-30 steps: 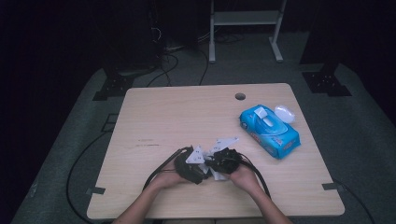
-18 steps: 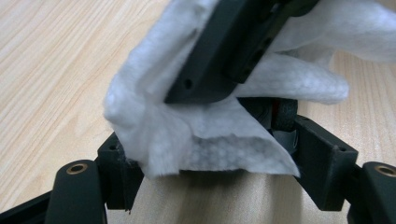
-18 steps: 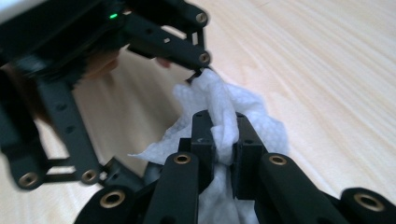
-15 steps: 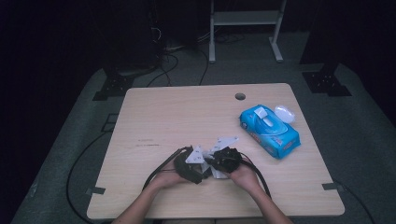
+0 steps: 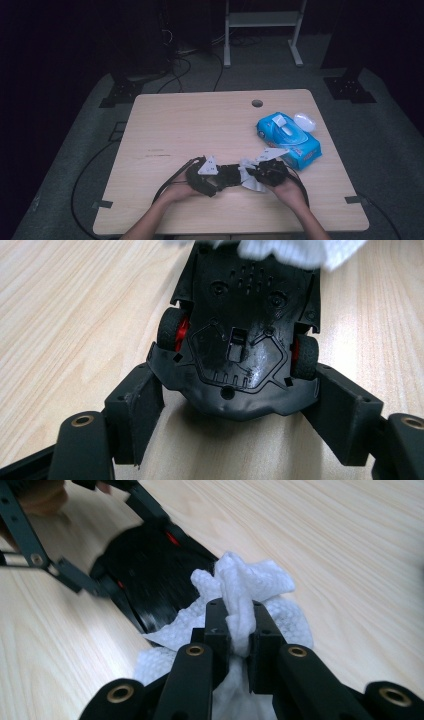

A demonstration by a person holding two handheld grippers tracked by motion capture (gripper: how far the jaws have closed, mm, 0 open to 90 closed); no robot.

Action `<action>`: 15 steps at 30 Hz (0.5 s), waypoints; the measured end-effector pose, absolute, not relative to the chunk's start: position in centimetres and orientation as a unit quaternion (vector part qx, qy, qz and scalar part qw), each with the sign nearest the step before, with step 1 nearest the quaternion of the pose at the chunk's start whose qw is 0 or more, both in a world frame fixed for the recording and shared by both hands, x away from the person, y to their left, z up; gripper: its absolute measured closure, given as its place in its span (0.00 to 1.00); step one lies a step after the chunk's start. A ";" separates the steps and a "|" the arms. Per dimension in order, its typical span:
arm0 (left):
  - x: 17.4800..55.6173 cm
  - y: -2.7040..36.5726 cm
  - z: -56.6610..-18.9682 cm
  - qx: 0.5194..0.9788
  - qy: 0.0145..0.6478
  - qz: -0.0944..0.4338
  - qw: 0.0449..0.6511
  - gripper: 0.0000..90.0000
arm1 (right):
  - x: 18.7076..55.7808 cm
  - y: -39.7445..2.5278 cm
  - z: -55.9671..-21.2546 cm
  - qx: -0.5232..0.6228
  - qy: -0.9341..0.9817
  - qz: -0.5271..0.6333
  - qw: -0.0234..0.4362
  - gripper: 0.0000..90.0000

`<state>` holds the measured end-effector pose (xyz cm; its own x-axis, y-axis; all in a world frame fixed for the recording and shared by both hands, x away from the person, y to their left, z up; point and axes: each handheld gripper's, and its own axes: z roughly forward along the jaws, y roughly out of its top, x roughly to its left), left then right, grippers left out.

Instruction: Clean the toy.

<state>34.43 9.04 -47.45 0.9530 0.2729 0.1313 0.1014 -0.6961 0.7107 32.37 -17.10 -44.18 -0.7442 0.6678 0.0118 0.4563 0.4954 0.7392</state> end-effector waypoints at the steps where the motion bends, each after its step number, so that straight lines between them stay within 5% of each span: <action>1: 34.4 9.0 -47.5 0.914 0.103 0.114 0.377 0.29 | 32.2 -17.5 -44.2 0.331 0.852 0.380 0.142 0.90; 15: 34.5 9.2 -47.5 0.913 0.104 0.115 0.377 0.29 | 31.2 -18.9 -44.5 0.336 0.848 0.389 0.130 0.90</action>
